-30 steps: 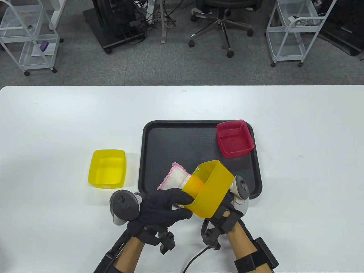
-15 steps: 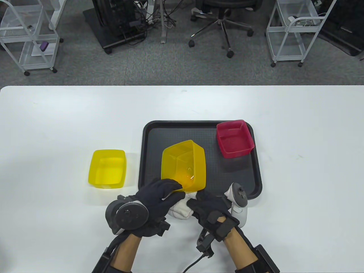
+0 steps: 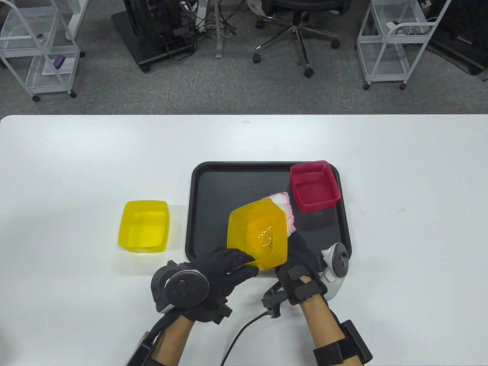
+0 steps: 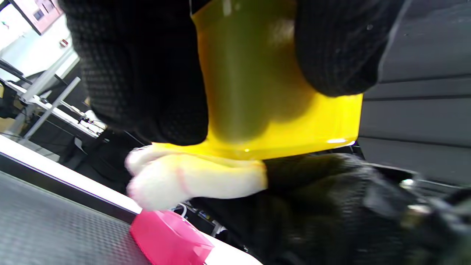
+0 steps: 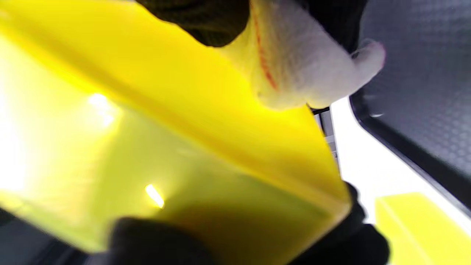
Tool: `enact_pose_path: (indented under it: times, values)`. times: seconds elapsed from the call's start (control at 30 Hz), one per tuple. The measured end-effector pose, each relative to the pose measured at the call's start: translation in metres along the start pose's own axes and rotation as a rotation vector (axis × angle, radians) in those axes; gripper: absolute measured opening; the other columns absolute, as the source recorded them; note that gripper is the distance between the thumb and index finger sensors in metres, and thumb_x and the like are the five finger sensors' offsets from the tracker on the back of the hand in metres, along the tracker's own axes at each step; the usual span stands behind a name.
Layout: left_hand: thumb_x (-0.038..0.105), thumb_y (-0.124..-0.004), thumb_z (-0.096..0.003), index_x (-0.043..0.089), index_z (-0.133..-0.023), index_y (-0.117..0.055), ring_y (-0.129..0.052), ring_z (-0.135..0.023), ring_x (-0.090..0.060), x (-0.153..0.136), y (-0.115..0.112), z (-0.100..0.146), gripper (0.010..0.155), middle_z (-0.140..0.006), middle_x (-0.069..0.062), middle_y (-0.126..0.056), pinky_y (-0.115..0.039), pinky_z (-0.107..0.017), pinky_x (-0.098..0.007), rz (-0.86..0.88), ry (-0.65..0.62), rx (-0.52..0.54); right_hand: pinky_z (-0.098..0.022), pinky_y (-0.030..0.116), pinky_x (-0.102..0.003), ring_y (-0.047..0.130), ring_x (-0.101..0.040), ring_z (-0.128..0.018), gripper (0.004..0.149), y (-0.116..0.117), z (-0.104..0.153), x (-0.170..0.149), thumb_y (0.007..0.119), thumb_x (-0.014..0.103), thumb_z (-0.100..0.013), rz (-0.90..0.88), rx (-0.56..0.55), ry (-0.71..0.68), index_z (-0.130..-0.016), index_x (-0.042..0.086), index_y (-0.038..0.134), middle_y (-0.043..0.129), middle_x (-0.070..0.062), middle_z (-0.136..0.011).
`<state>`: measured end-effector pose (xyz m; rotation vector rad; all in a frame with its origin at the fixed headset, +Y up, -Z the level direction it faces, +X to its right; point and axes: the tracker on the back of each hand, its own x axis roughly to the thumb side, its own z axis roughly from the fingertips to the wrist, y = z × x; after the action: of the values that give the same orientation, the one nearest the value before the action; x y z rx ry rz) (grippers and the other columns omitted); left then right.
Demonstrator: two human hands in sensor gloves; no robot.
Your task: Wipe plastic food containers with dish cloth
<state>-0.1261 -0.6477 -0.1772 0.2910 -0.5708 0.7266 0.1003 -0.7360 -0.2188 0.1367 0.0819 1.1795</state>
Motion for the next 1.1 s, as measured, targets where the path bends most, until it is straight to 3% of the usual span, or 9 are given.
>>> enact_pose_path:
  times: [0.13,0.23,0.33,0.53,0.73,0.9,1.1]
  values:
    - [0.057,-0.084,-0.0452,0.031,-0.073,-0.096,-0.107,-0.065,-0.030,-0.005,0.003,0.000,0.040,-0.071,0.008,-0.104,-0.098,-0.052,-0.036,0.004,0.049,0.016,-0.054,0.078,-0.054,0.074,-0.052,-0.083,0.058,0.012,0.006,-0.010,0.071,0.012,-0.051,0.035,0.194,0.123,-0.101,0.004,0.044,0.053,-0.031,-0.101]
    - [0.057,-0.084,-0.0457,0.030,-0.074,-0.096,-0.106,-0.068,-0.031,-0.015,0.014,0.001,0.040,-0.073,0.007,-0.104,-0.097,-0.054,-0.038,-0.121,0.051,-0.013,-0.051,0.081,-0.053,0.079,-0.052,-0.079,0.058,0.018,0.010,-0.010,0.071,0.012,-0.051,0.046,0.300,0.166,-0.100,0.000,0.045,0.058,-0.033,-0.099]
    - [0.059,-0.083,-0.0457,0.032,-0.074,-0.095,-0.105,-0.072,-0.032,-0.029,0.035,0.003,0.041,-0.074,0.008,-0.103,-0.097,-0.056,-0.039,-0.316,0.041,-0.075,-0.047,0.086,-0.050,0.086,-0.049,-0.074,0.057,0.016,0.013,-0.006,0.073,0.013,-0.050,0.011,0.278,0.152,-0.099,-0.001,0.049,0.066,-0.032,-0.095]
    - [0.059,-0.088,-0.0442,0.030,-0.075,-0.096,-0.095,-0.085,-0.041,-0.069,0.080,0.014,0.043,-0.078,0.006,-0.103,-0.089,-0.066,-0.045,-0.552,0.201,-0.129,-0.049,0.085,-0.049,0.087,-0.047,-0.076,0.053,0.001,0.014,0.005,0.072,0.014,-0.051,-0.029,0.228,0.079,-0.100,0.006,0.054,0.069,-0.027,-0.097]
    - [0.056,-0.090,-0.0440,0.027,-0.078,-0.097,-0.091,-0.091,-0.042,-0.108,0.117,0.033,0.045,-0.085,0.003,-0.100,-0.086,-0.070,-0.047,-0.615,0.394,-0.064,-0.050,0.084,-0.051,0.085,-0.048,-0.077,0.053,-0.012,0.013,0.001,0.072,0.013,-0.051,0.040,0.160,0.098,-0.100,0.006,0.055,0.068,-0.027,-0.098]
    - [0.056,-0.091,-0.0423,0.029,-0.078,-0.096,-0.090,-0.093,-0.040,-0.132,0.115,0.042,0.045,-0.087,0.006,-0.099,-0.085,-0.072,-0.045,-0.736,0.439,-0.104,-0.050,0.083,-0.051,0.084,-0.048,-0.077,0.053,-0.013,0.012,0.000,0.072,0.013,-0.051,0.056,0.154,0.105,-0.100,0.006,0.055,0.067,-0.027,-0.098]
    - [0.055,-0.092,-0.0414,0.031,-0.078,-0.096,-0.088,-0.097,-0.038,-0.149,0.107,0.042,0.044,-0.088,0.008,-0.098,-0.083,-0.075,-0.044,-0.742,0.476,-0.159,-0.049,0.083,-0.052,0.084,-0.049,-0.077,0.053,-0.012,0.012,-0.003,0.072,0.012,-0.050,0.083,0.162,0.125,-0.100,0.006,0.055,0.068,-0.028,-0.098]
